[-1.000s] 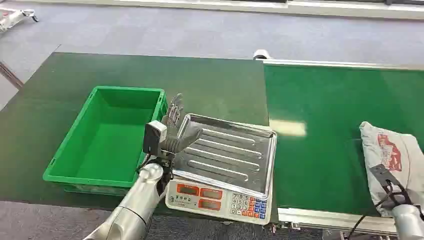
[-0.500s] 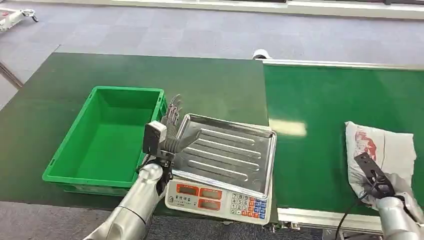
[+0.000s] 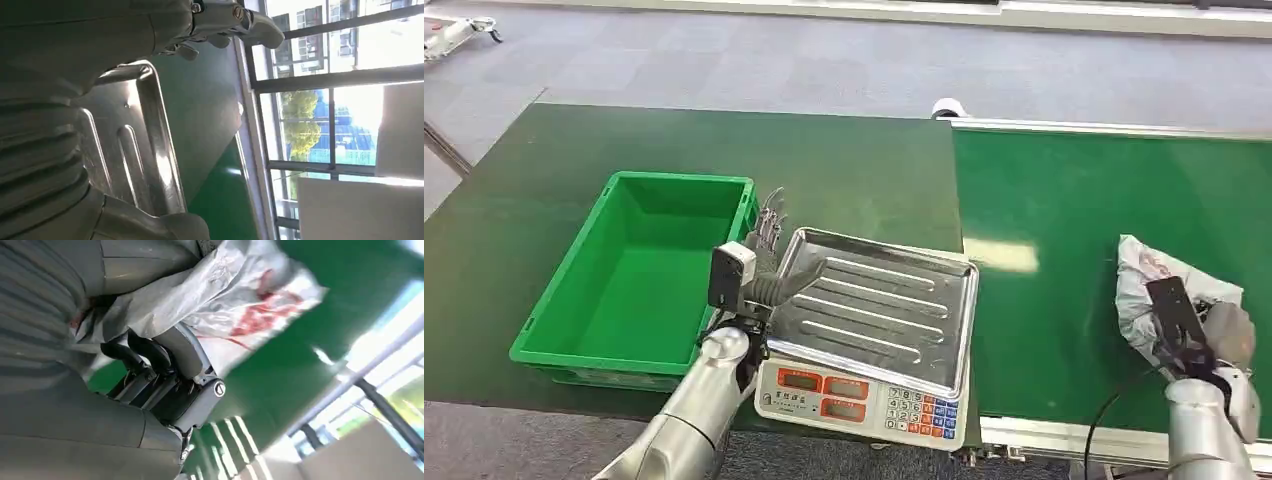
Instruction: Moved the parcel from conveyor to table for the left to box.
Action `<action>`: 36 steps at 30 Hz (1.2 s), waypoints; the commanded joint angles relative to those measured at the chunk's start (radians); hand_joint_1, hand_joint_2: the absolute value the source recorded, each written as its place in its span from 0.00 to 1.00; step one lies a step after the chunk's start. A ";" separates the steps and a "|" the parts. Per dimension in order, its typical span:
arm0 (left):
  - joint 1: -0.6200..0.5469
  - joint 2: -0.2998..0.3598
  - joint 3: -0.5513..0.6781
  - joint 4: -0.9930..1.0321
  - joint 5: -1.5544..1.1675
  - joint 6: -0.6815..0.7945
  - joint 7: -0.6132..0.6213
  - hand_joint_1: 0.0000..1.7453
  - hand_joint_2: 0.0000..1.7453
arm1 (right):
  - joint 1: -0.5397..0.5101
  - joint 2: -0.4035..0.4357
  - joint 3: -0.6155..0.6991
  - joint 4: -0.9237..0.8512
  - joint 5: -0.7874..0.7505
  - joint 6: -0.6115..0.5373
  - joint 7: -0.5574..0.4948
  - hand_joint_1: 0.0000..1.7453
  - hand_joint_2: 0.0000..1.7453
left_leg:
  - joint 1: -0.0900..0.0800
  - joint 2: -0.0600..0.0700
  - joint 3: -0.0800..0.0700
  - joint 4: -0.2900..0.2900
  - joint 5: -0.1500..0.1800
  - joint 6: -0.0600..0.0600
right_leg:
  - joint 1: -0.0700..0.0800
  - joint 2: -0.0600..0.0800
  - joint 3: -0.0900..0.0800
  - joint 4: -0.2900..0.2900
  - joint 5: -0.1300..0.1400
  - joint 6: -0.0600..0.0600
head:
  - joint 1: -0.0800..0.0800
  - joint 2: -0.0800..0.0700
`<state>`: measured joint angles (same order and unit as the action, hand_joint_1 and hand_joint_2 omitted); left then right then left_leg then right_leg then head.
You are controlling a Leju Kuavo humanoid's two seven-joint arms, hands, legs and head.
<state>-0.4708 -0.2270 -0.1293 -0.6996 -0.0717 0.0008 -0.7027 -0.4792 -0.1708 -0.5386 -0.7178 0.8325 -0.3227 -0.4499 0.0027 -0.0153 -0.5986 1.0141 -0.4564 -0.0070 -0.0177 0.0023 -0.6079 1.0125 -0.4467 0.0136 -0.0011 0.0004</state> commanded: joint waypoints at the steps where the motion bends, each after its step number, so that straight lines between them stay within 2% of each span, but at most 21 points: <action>1: -0.032 0.001 0.010 0.036 0.005 -0.005 0.005 0.00 1.00 | 0.154 0.190 0.063 -0.585 -0.242 -0.026 -0.151 1.00 1.00 | 0.000 0.004 0.002 -0.001 -0.001 -0.001 | 0.000 0.002 0.000 -0.001 0.000 -0.002 | 0.000 0.000; 4: -0.032 0.001 0.010 0.036 0.005 -0.005 0.005 0.00 1.00 | 0.154 0.190 0.063 -0.585 -0.242 -0.026 -0.151 1.00 1.00 | 0.000 0.003 0.002 -0.001 -0.001 -0.001 | 0.001 0.002 0.000 -0.001 -0.001 -0.002 | 0.000 0.000; 9: -0.036 -0.008 0.005 0.033 0.012 0.003 0.005 0.00 1.00 | 0.190 0.237 0.149 -0.753 -0.270 -0.077 -0.217 1.00 1.00 | 0.000 0.003 0.000 -0.001 -0.001 -0.001 | 0.000 0.002 -0.001 0.000 -0.001 -0.002 | 0.000 0.000; 16: -0.036 -0.008 0.005 0.033 0.012 0.003 0.005 0.00 1.00 | 0.190 0.237 0.149 -0.753 -0.270 -0.077 -0.217 1.00 1.00 | 0.001 0.003 0.001 -0.001 0.000 -0.001 | 0.001 0.002 0.000 -0.001 -0.001 -0.002 | 0.000 0.000; 19: -0.030 -0.014 0.013 0.012 0.029 0.023 0.005 0.00 1.00 | 0.186 0.228 0.213 -0.778 -0.258 -0.127 -0.231 1.00 1.00 | 0.001 0.005 0.005 -0.003 -0.001 -0.001 | 0.002 0.002 0.004 -0.003 0.000 -0.003 | 0.000 0.000; 20: -0.031 -0.017 0.015 0.011 0.033 0.027 0.005 0.00 1.00 | 0.179 0.229 0.230 -0.781 -0.242 -0.146 -0.232 1.00 1.00 | 0.000 0.003 0.001 -0.001 -0.001 0.000 | 0.000 0.002 0.000 -0.001 -0.001 -0.002 | 0.000 0.000; 25: -0.035 -0.029 -0.001 0.010 0.035 0.033 0.005 0.00 1.00 | 0.038 0.212 0.398 -0.644 -0.113 -0.230 -0.221 1.00 1.00 | 0.000 0.008 0.001 -0.001 -0.001 -0.001 | 0.000 0.006 -0.001 0.000 0.000 -0.002 | 0.000 0.000; 26: -0.037 -0.032 -0.009 0.013 0.032 0.035 0.005 0.00 1.00 | 0.005 0.215 0.432 -0.609 -0.097 -0.260 -0.227 1.00 1.00 | 0.000 0.013 0.002 -0.001 -0.002 -0.001 | 0.000 0.011 -0.002 0.000 0.001 -0.002 | 0.000 0.000; 30: -0.027 -0.040 -0.016 0.018 0.048 0.028 0.005 0.00 1.00 | -0.098 0.212 0.555 -0.486 -0.082 -0.253 -0.227 1.00 1.00 | 0.000 0.012 0.001 -0.001 -0.001 -0.001 | 0.000 0.011 -0.003 0.000 0.002 -0.002 | 0.000 0.000; 33: -0.012 -0.058 -0.005 -0.002 0.076 0.073 0.005 0.00 1.00 | -0.188 0.213 0.740 -0.365 -0.074 -0.243 -0.248 1.00 1.00 | 0.000 0.011 0.001 -0.001 0.000 -0.001 | 0.000 0.010 -0.003 0.000 0.002 -0.001 | 0.000 0.000; 36: -0.019 -0.070 -0.004 0.013 0.084 0.082 0.005 0.00 1.00 | -0.232 0.263 0.912 -0.299 -0.031 -0.220 -0.236 1.00 1.00 | 0.000 0.016 0.003 -0.002 -0.001 -0.001 | 0.000 0.014 -0.002 0.000 0.003 -0.002 | 0.000 0.000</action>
<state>-0.4709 -0.2849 -0.1293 -0.7233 -0.0142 0.0518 -0.7031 -0.4807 0.0393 -0.0617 -1.3254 0.7549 -0.5653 -0.6881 0.0028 -0.0135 -0.5996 1.0132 -0.4548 -0.0081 -0.0177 0.0040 -0.6097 1.0134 -0.4460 0.0124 -0.0011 0.0004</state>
